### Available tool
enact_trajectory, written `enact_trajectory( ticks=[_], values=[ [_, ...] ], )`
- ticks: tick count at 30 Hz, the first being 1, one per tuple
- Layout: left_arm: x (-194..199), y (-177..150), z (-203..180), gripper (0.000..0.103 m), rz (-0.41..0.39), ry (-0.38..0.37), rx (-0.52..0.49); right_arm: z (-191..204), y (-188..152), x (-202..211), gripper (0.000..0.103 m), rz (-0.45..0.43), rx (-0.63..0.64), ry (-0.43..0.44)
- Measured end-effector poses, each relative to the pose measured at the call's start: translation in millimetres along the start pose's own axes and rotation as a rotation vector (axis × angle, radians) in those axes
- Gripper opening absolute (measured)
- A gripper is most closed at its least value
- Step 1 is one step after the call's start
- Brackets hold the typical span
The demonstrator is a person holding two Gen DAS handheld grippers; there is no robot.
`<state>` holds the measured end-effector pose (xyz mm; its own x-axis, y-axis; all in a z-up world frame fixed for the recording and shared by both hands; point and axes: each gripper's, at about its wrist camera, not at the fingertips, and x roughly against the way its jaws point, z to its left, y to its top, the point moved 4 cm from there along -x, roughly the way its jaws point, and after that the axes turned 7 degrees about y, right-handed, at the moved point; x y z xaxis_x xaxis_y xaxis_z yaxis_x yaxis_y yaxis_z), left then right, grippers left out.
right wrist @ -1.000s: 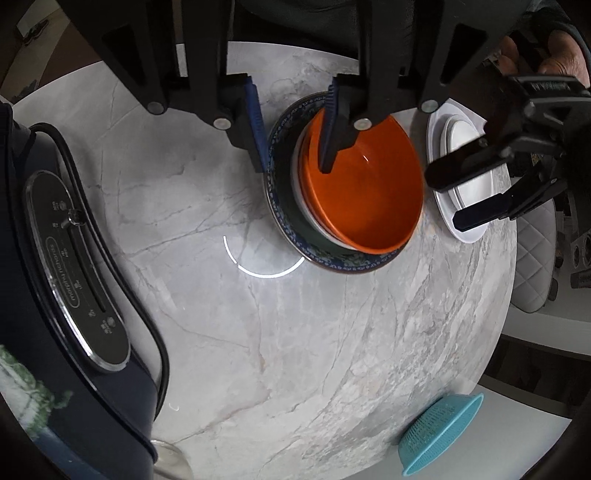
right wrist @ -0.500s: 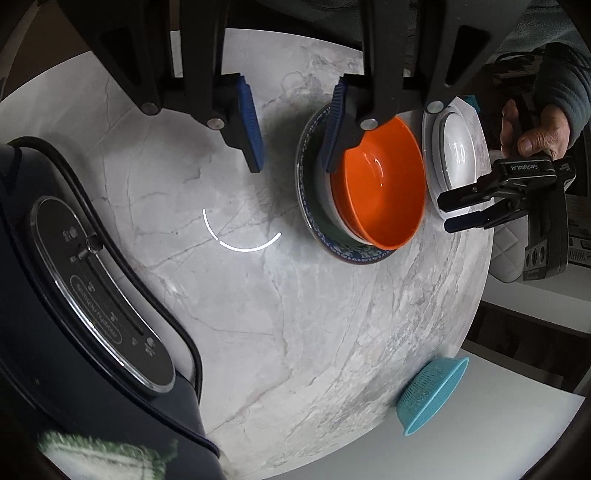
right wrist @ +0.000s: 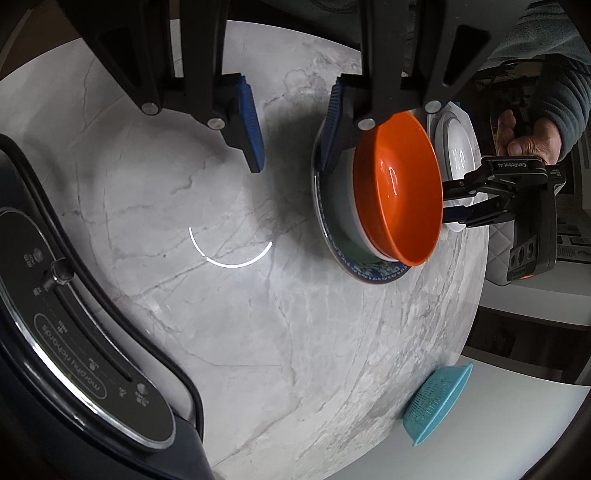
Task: Organize plates and bowls
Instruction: 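Open both grippers and withdraw them from the orange bowl, then close the left gripper on the blue-patterned bowl's rim while the right gripper grips its opposite rim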
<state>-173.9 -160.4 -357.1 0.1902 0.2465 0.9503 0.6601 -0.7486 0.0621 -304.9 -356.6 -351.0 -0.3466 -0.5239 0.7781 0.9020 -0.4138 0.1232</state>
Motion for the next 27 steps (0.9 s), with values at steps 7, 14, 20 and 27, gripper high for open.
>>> enact_trajectory(
  ticks=[7,14,20,27],
  values=[
    [-10.6,9.8,-7.9,0.033,0.007,-0.020,-0.013,3.7,3.1,-15.6,0.031,0.018,0.013,0.013],
    [-16.2,16.5,-13.1,0.031,0.002,-0.034,0.000,2.7,4.4,-19.6,0.028,0.007,0.004,0.030],
    [-13.7,14.1,-17.2,0.013,-0.008,-0.071,-0.019,6.2,4.3,-18.8,0.013,0.008,0.031,0.058],
    [-12.8,17.5,-24.3,0.008,-0.023,-0.051,-0.010,12.0,4.1,-20.2,0.011,0.013,0.043,0.045]
  ],
)
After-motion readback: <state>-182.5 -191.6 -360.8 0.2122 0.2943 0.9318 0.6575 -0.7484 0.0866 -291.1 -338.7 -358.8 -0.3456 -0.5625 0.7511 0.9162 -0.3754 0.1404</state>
